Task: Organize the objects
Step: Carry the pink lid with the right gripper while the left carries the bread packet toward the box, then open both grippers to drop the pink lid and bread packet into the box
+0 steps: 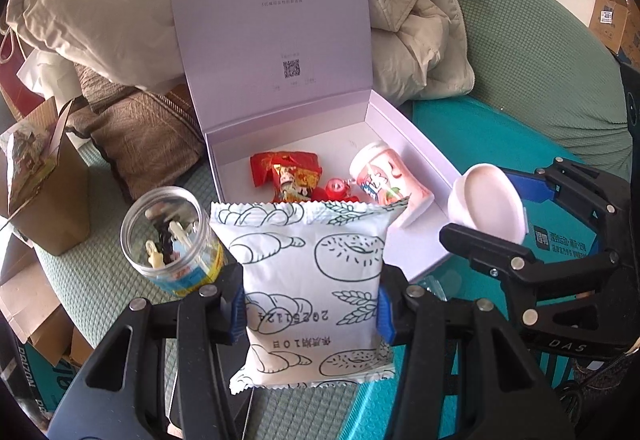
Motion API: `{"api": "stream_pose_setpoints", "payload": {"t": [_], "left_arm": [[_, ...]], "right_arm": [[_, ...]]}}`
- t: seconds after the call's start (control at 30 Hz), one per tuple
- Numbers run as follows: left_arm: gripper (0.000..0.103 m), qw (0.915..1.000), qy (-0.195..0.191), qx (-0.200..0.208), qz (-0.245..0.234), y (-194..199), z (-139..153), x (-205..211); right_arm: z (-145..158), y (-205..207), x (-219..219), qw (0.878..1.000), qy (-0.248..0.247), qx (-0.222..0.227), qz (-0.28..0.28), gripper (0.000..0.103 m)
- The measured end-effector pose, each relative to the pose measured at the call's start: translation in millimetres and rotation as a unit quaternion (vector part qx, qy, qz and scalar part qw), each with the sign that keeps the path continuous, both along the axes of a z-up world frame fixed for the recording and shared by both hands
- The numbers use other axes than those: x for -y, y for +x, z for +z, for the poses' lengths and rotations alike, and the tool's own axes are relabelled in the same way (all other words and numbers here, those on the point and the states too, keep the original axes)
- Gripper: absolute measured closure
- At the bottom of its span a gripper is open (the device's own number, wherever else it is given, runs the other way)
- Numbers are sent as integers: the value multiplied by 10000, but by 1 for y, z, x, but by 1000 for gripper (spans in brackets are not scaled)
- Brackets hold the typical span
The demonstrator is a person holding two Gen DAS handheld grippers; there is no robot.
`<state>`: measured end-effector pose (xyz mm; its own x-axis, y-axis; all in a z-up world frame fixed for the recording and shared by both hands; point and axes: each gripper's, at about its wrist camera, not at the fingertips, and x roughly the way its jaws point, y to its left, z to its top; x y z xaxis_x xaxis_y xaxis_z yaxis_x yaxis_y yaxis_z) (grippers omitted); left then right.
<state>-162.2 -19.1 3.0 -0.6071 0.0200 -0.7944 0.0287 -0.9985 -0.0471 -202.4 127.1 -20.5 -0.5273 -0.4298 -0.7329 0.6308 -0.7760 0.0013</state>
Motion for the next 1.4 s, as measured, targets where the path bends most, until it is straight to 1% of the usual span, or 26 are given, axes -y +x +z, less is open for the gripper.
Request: {"api": "stream_pose_setpoints", "payload": {"t": [0.13,0.4,0.63,0.73,0.83,1.0,1.1,1.2,1.27,1.4], "left_arm": [[56,9999,-119,-57,-9,-13,1,2],[56,9998,-151,-43,-112,-36,-6,5],[56,9996,-231,-116,-134,-64,-5,12],[56,9993,-323,-165,-106,-77,-5,18],[56,9991,-364,-159,-128,-91,-8,23],[56,9992,-348,-99,-159,-108,-16,30],[56,9987,-495,-96,-105,-115,-23,32],[57,9988,-479,-43,-89,-122,-30,34],[57,9986,-517,-47,-47,-124,-33,33],[57,9982,-587,-36,-144,-126,-37,27]], "right_arm": [[-2,-10,4,10000,32,4,17,44],[-3,-35,10,10000,37,26,29,44],[0,-61,21,9997,147,-172,49,44],[-1,-74,27,9996,169,-239,48,44],[-3,-88,32,9995,168,-254,42,44],[-11,-110,39,9997,142,-193,37,44],[-22,-126,43,9995,232,-108,-188,44],[-32,-138,44,9994,193,-18,-299,44],[-37,-143,44,9990,233,9,-389,44],[-48,-147,46,9987,307,111,-400,44]]}}
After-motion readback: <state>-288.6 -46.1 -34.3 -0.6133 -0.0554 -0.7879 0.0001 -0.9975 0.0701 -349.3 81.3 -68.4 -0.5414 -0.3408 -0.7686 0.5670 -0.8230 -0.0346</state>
